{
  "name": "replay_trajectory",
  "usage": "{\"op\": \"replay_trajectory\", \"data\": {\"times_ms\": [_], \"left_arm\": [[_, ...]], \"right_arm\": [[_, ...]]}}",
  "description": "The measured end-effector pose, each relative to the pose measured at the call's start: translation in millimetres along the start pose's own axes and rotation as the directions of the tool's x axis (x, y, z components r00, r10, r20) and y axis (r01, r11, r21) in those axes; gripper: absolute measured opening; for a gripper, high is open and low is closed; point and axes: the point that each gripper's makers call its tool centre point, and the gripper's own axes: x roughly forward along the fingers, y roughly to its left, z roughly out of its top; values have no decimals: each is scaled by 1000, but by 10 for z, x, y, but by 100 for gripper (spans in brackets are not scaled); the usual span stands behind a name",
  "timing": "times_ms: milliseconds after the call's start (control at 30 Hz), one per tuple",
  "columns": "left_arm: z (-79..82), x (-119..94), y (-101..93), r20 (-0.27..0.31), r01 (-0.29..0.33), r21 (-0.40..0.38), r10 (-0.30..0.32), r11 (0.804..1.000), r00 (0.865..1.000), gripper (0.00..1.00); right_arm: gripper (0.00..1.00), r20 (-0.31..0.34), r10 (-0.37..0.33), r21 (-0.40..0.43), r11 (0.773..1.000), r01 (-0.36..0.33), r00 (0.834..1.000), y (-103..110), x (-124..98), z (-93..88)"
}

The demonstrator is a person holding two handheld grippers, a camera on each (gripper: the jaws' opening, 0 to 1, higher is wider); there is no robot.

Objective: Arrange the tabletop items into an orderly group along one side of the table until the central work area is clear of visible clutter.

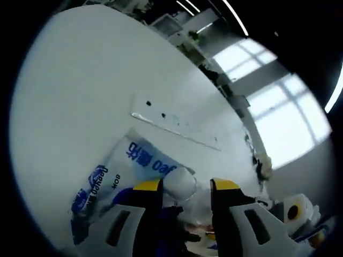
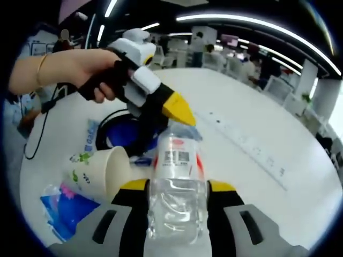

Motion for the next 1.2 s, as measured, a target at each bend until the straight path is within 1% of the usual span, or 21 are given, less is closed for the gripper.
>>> {"op": "replay_trajectory", "data": {"times_ms": [100, 167, 200, 267, 367, 433, 467, 500, 533, 567, 733, 833, 867, 933, 1000, 1133, 1200], "left_arm": [[24, 12, 23, 5, -4, -40, 4, 999, 1000, 33], [46, 20, 83, 4, -21, -40, 21, 999, 1000, 28], [68, 24, 97, 26, -22, -51, 23, 998, 999, 28], [12, 3, 84, 24, -17, -84, 19, 996, 1000, 26], [15, 1, 81, 25, -18, -85, 20, 996, 999, 25], [50, 14, 109, 34, -25, -115, 29, 993, 999, 24], [60, 10, 103, 45, -17, -136, 24, 991, 999, 23], [48, 13, 97, 36, -13, -135, 18, 991, 999, 23], [30, 2, 69, 32, -11, -118, 15, 993, 999, 23], [27, -7, 50, 34, -11, -117, 15, 993, 999, 23], [82, -3, 4, 48, -12, -87, 16, 996, 999, 22], [99, -42, -96, 73, -10, -37, 13, 999, 997, 22], [79, -63, -138, 78, -11, -23, 12, 1000, 997, 22], [114, -90, -221, 103, 2, 19, -4, 1000, 995, 22], [117, -109, -258, 103, -4, 50, -1, 999, 995, 22], [181, -179, -421, 126, -3, 142, -15, 990, 992, 22], [203, -211, -472, 136, -7, 169, -16, 986, 991, 21]], "right_arm": [[39, 5, 1, 8, 1000, -1, 1000, -3, 2, 4], [39, 6, 1, 10, 1000, -1, 1000, 0, 3, 3], [39, 6, 1, 8, 1000, -1, 1000, 2, 5, 3], [38, 7, 0, 5, 1000, 0, 1000, 6, 3, 6], [38, 8, 0, 3, 1000, 0, 1000, 10, 1, 9], [38, 7, -2, 0, 1000, 2, 1000, 10, -1, 11], [38, 4, -6, 5, 1000, 6, 1000, 7, -4, 9], [38, -1, -8, 7, 1000, 8, 1000, 7, -11, 4], [38, -12, -10, -1, 1000, 10, 1000, 8, -22, -5], [38, -18, -15, -5, 1000, 15, 1000, 12, -30, -11], [38, -38, -29, 5, 1000, 29, 999, -4, -51, -29], [38, -54, -51, -11, 999, 51, 997, -10, -70, -33], [38, -58, -61, -23, 998, 59, 996, -23, -78, -37], [37, -59, -70, -24, 997, 69, 996, -34, -91, -35], [37, -62, -89, -28, 996, 88, 994, -52, -112, -38], [36, -56, -123, -26, 992, 122, 991, -83, -144, -28], [36, -35, -144, -22, 989, 143, 989, -111, -165, 7]]}}
